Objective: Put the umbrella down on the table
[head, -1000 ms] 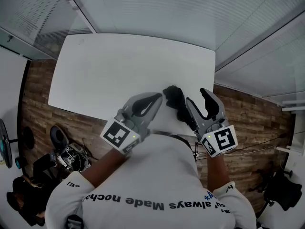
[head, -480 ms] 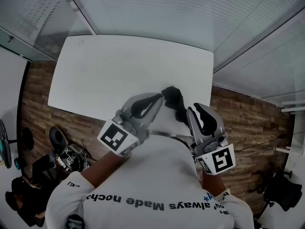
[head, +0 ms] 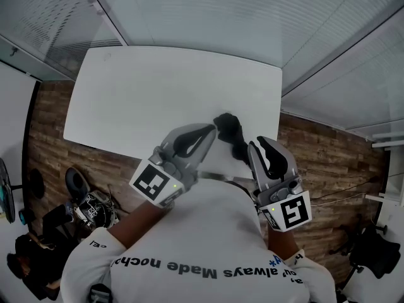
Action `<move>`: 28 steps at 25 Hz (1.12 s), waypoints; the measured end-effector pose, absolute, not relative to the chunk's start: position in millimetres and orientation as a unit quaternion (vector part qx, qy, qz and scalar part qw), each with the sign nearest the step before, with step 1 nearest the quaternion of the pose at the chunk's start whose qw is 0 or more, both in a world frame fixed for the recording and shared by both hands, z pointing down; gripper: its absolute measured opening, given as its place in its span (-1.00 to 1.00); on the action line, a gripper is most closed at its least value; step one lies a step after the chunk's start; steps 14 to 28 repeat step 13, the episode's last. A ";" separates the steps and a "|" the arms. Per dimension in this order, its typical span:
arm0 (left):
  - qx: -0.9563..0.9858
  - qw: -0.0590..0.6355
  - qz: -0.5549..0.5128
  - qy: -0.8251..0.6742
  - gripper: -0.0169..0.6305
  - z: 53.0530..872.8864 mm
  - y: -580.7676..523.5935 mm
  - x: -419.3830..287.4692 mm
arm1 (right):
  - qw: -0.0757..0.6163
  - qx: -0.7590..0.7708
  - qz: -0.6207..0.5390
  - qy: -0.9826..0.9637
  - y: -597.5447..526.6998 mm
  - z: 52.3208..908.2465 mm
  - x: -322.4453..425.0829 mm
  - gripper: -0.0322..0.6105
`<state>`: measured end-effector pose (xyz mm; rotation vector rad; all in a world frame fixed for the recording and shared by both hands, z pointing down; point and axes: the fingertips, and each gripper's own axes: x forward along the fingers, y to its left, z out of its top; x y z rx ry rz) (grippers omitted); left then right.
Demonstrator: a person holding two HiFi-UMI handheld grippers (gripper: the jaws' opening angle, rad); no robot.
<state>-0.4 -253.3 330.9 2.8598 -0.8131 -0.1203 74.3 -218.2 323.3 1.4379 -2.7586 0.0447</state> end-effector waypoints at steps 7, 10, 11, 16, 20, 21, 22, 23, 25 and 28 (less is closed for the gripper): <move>0.958 0.083 -0.041 -0.272 -0.94 332.0 -252.3 0.0 | 0.015 0.463 0.017 -0.886 -217.9 324.3 75.2 -0.69; 0.958 0.085 -0.042 -0.271 -0.94 331.7 -252.6 0.9 | 0.016 0.462 0.017 -0.886 -218.7 325.3 75.4 -0.69; 0.958 0.085 -0.041 -0.271 -0.94 332.3 -253.0 1.3 | 0.017 0.463 0.018 -0.886 -219.2 326.0 75.8 -0.69; 0.958 0.086 -0.041 -0.271 -0.94 334.0 -254.0 1.9 | 0.017 0.463 0.019 -0.886 -220.6 327.7 76.8 -0.69; 0.958 0.086 -0.041 -0.271 -0.94 334.0 -254.0 1.9 | 0.017 0.463 0.019 -0.886 -220.6 327.7 76.8 -0.69; 0.958 0.086 -0.041 -0.271 -0.94 334.0 -254.0 1.9 | 0.017 0.463 0.019 -0.886 -220.6 327.7 76.8 -0.69; 0.958 0.086 -0.041 -0.271 -0.94 334.0 -254.0 1.9 | 0.017 0.463 0.019 -0.886 -220.6 327.7 76.8 -0.69; 0.958 0.086 -0.041 -0.271 -0.94 334.0 -254.0 1.9 | 0.017 0.463 0.019 -0.886 -220.6 327.7 76.8 -0.69; 0.958 0.086 -0.041 -0.271 -0.94 334.0 -254.0 1.9 | 0.017 0.463 0.019 -0.886 -220.6 327.7 76.8 -0.69; 0.958 0.086 -0.041 -0.271 -0.94 334.0 -254.0 1.9 | 0.017 0.463 0.019 -0.886 -220.6 327.7 76.8 -0.69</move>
